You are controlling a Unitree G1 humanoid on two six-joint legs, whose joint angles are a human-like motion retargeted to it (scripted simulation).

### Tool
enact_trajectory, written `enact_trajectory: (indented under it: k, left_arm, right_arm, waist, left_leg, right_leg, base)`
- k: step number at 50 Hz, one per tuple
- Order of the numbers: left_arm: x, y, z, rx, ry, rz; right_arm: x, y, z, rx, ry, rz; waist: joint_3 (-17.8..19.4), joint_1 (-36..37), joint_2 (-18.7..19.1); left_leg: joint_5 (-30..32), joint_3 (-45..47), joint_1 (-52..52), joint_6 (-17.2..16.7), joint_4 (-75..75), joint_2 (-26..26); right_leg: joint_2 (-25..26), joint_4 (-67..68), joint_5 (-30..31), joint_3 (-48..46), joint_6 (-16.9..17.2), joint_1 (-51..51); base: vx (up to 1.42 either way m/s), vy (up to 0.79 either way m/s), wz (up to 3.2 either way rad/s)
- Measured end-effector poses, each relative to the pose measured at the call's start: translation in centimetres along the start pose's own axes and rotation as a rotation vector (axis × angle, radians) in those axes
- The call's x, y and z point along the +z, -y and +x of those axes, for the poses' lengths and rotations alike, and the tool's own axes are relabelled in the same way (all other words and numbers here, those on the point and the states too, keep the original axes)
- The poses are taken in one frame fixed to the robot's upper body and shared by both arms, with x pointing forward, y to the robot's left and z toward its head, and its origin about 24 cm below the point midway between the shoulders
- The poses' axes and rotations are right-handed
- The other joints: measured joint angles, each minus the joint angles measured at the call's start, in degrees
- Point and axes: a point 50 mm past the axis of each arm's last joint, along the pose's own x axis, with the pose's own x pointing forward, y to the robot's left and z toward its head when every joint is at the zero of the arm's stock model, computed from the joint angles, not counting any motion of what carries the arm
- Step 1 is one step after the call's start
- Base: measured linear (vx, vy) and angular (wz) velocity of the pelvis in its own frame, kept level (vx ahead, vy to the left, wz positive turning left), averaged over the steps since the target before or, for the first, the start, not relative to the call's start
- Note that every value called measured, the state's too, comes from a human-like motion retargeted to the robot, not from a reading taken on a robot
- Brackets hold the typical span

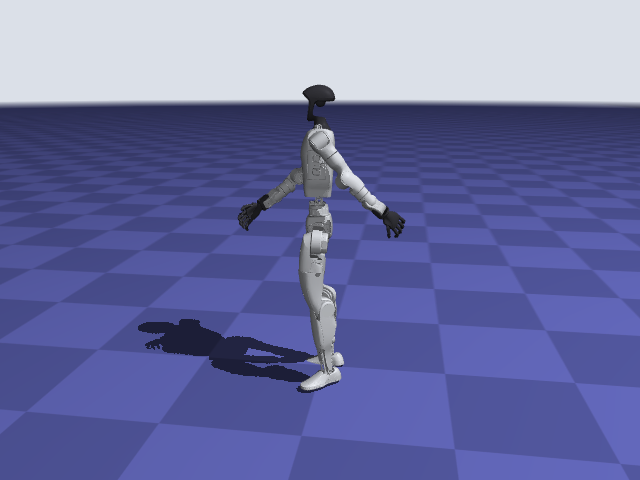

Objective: In place motions

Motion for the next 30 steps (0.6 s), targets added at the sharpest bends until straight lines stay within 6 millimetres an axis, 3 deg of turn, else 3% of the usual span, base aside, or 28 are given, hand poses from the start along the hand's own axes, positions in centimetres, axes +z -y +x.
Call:
enact_trajectory:
  k: [3, 6, 10, 13, 15, 17, 20, 24, 27, 30]
  left_arm:
    - [-1.2, -0.2, 0.2, 0.021, -0.029, -0.033]
    - [0.8, 0.5, -0.1, 0.006, 0.02, -0.004]
    - [7.2, 2.9, -1.7, -0.037, 0.181, 0.123]
    - [13.7, 5.4, -4.7, -0.006, 0.36, 0.27]
    - [17.9, 7.2, -7.5, 0.019, 0.488, 0.379]
    - [21.9, 9.3, -11.1, 0.026, 0.616, 0.497]
    - [26.8, 13.3, -17.6, 0.001, 0.824, 0.683]
    - [30.2, 19.4, -27.7, -0.058, 1.168, 0.931]
    - [30.4, 22.9, -34.4, -0.07, 1.43, 1.062]
    - [29.8, 24.5, -39.0, -0.048, 1.658, 1.106]
  right_arm:
    - [2.0, 1.0, 0.0, -0.042, 0.096, -0.074]
    - [1.0, 1.2, -0.4, -0.06, 0.083, -0.12]
    - [-4.7, 0.2, -1.9, -0.018, -0.103, -0.133]
    - [-11.7, -1.5, -4.9, 0.012, -0.374, -0.087]
    - [-16.8, -3.4, -8.4, 0.043, -0.605, -0.021]
    - [-21.3, -5.6, -13.2, 0.097, -0.871, 0.082]
    - [-25.7, -8.7, -21.7, 0.182, -1.258, 0.285]
    - [-28.3, -11.5, -31.5, 0.167, -1.572, 0.501]
    - [-28.8, -12.8, -36.8, 0.094, -1.699, 0.551]
    - [-28.8, -13.6, -40.8, 0.038, -1.813, 0.551]
  waist:
    - [0.1, -0.2, -0.4]
    - [-0.1, -0.2, -1.0]
    - [-0.3, -0.1, -1.8]
    - [0.1, 0.2, -2.3]
    - [0.2, 0.2, -2.5]
    - [0.1, 0.0, -2.4]
    - [-0.2, -0.2, -2.6]
    - [-0.2, -1.1, -2.8]
    - [0.0, -1.6, -2.9]
    - [-0.2, -1.9, -2.6]
  left_leg:
    - [0.1, -0.5, -0.3, 0.0, 0.2, 0.0]
    - [0.2, -1.0, -0.8, 0.0, 0.2, -0.2]
    - [0.3, -1.5, -1.2, 0.1, 0.3, -0.7]
    - [0.3, -1.8, -1.0, 0.3, 0.4, -0.9]
    - [0.4, -1.9, -1.0, 0.4, 0.6, -0.7]
    - [0.4, -1.9, -1.1, 0.4, 0.9, -0.2]
    - [0.5, -2.2, -1.8, 0.6, 1.4, 0.1]
    - [0.4, -3.4, -2.8, 0.9, 1.9, -0.4]
    - [0.1, -4.3, -2.9, 1.2, 2.1, -1.1]
    - [-0.2, -4.9, -2.6, 1.4, 1.9, -1.7]
  right_leg:
    - [-0.1, -0.1, 0.0, -0.4, 0.1, 0.1]
    - [-0.3, -0.2, 0.0, -0.9, 0.0, 0.0]
    - [-0.8, -0.4, 0.2, -1.8, -0.1, 0.0]
    - [-1.1, -0.7, 0.3, -2.7, 0.0, 0.7]
    - [-1.2, -0.7, 0.4, -3.0, 0.2, 1.2]
    - [-1.1, -0.9, 0.4, -3.5, 0.5, 1.7]
    - [-1.2, -1.4, 0.4, -5.2, 0.9, 2.5]
    - [-1.7, -1.8, 0.3, -6.6, 1.4, 3.0]
    - [-2.2, -1.9, 0.1, -7.1, 1.5, 3.5]
    - [-2.5, -1.8, 0.1, -7.1, 1.6, 3.8]
  base:
    - [-0.01, -0.01, 0.12]
    - [0.0, -0.01, 0.06]
    - [0.0, 0.0, 0.0]
    - [0.0, 0.0, 0.0]
    - [0.0, 0.0, 0.0]
    - [0.0, 0.0, 0.0]
    - [0.0, 0.0, 0.0]
    - [0.01, 0.03, 0.27]
    - [0.01, 0.01, 0.08]
    - [0.06, 0.05, -0.06]
